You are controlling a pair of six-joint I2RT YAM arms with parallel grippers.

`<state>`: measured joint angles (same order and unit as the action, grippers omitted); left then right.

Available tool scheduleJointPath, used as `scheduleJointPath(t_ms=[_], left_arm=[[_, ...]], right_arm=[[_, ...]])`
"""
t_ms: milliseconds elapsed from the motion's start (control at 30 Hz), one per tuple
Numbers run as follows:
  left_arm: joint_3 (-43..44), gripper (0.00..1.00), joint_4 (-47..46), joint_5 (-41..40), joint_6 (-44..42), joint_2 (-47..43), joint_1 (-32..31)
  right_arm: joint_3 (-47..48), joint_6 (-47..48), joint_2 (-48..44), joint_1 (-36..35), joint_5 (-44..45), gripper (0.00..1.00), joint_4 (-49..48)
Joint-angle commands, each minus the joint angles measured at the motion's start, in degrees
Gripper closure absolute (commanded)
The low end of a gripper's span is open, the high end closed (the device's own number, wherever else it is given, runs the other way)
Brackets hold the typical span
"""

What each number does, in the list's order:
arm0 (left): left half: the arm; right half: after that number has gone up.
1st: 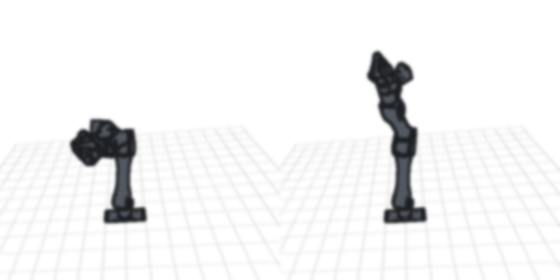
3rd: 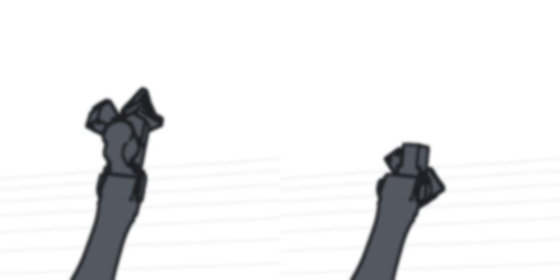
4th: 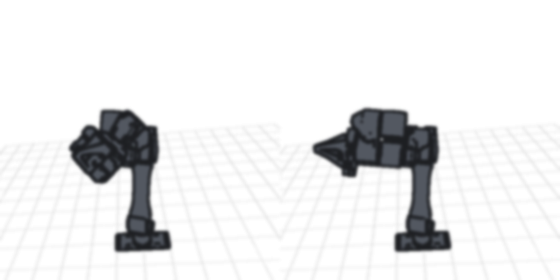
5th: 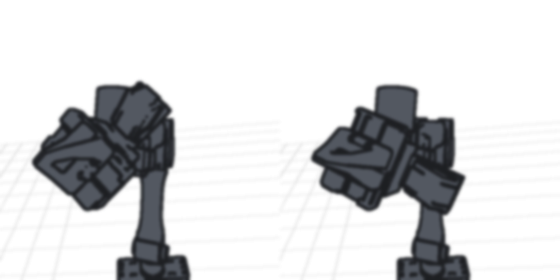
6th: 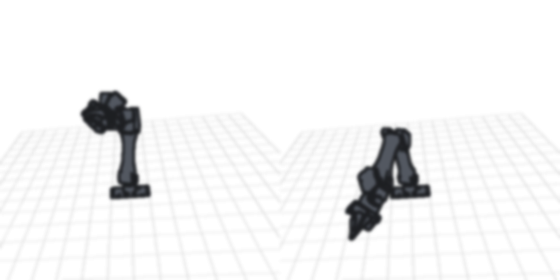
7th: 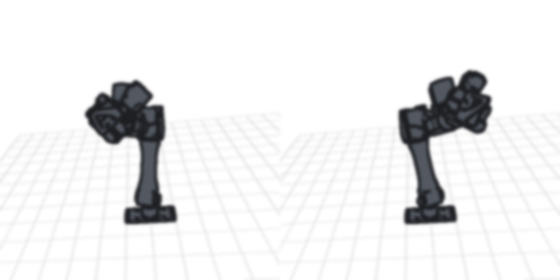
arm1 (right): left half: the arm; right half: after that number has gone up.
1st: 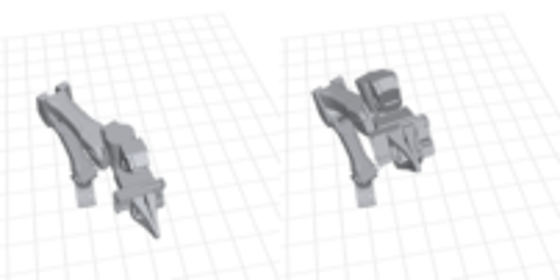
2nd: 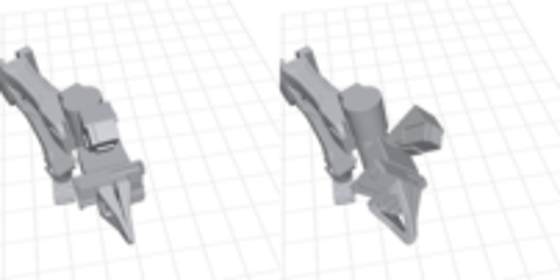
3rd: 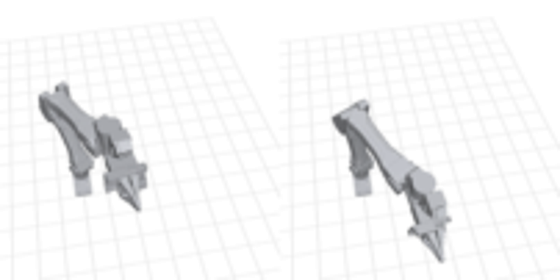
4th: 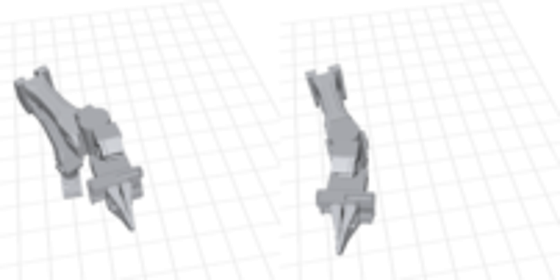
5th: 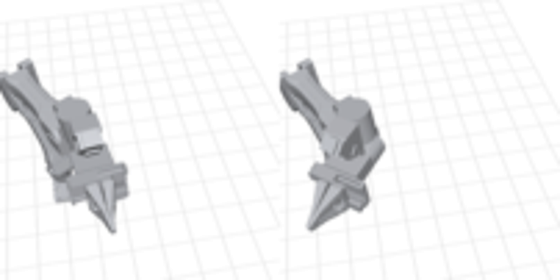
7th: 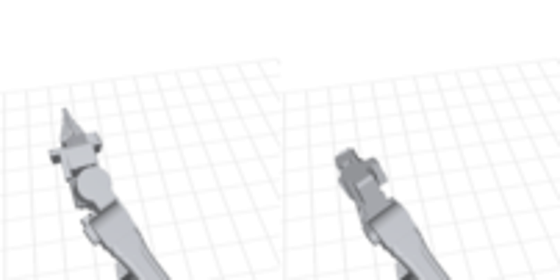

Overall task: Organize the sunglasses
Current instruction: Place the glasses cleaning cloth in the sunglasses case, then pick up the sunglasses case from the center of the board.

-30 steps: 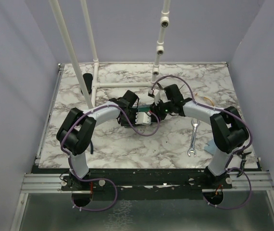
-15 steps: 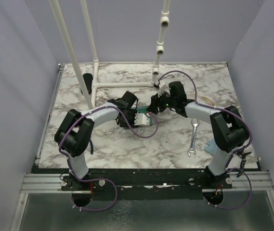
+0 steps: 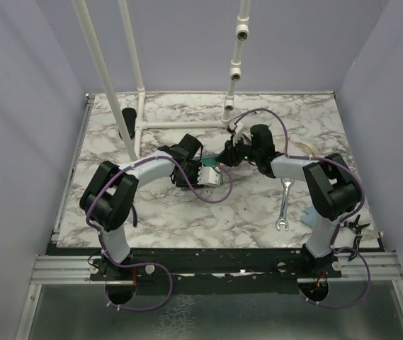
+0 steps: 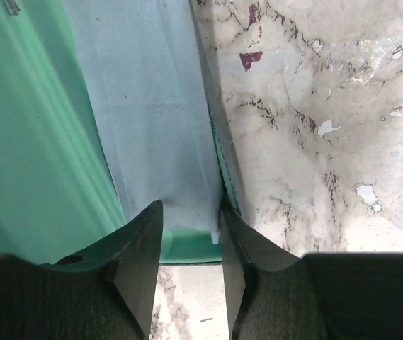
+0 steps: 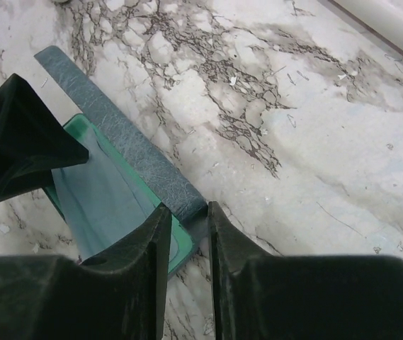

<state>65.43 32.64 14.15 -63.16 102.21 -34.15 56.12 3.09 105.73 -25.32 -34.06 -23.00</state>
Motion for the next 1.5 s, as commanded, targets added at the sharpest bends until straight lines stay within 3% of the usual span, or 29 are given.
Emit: scheduleJointPath(t_ms=[0, 300, 567, 633, 1033, 1233, 1467], left_arm=[[-0.4, 0.6, 0.84, 2.2, -0.33, -2.02, -0.19], [-1.14, 0.54, 0.97, 2.58, 0.23, -4.13, -0.13], [1.37, 0.48, 6.5, 6.47, 0.34, -5.71, 0.1], [1.77, 0.41, 7.71, 7.1, 0.04, -5.8, 0.14], [6.62, 0.4, 12.45, 12.16, 2.81, -6.72, 0.26], [5.46, 0.45, 1.27, 17.8, 12.85, -5.9, -0.34], [0.04, 0.54, -11.6, 6.26, 17.65, -3.82, -6.39]], right_arm=[[-2.96, 1.75, -1.76, -0.08, -4.18, 0.79, -4.45], [-9.29, 3.68, -5.51, -0.66, 0.47, 0.93, -9.88], [-13.61, 6.15, -8.09, -1.54, 3.21, 0.96, -15.77], [-14.23, 6.3, -8.41, -1.7, 3.8, 0.97, -16.97], [-15.97, 6.32, -9.02, -3.34, 8.17, 1.0, -23.29], [-18.99, 3.36, -7.67, -5.53, 10.87, 1.0, -30.59], [-22.4, 0.18, -7.51, -7.75, 14.9, 1.0, -36.44]])
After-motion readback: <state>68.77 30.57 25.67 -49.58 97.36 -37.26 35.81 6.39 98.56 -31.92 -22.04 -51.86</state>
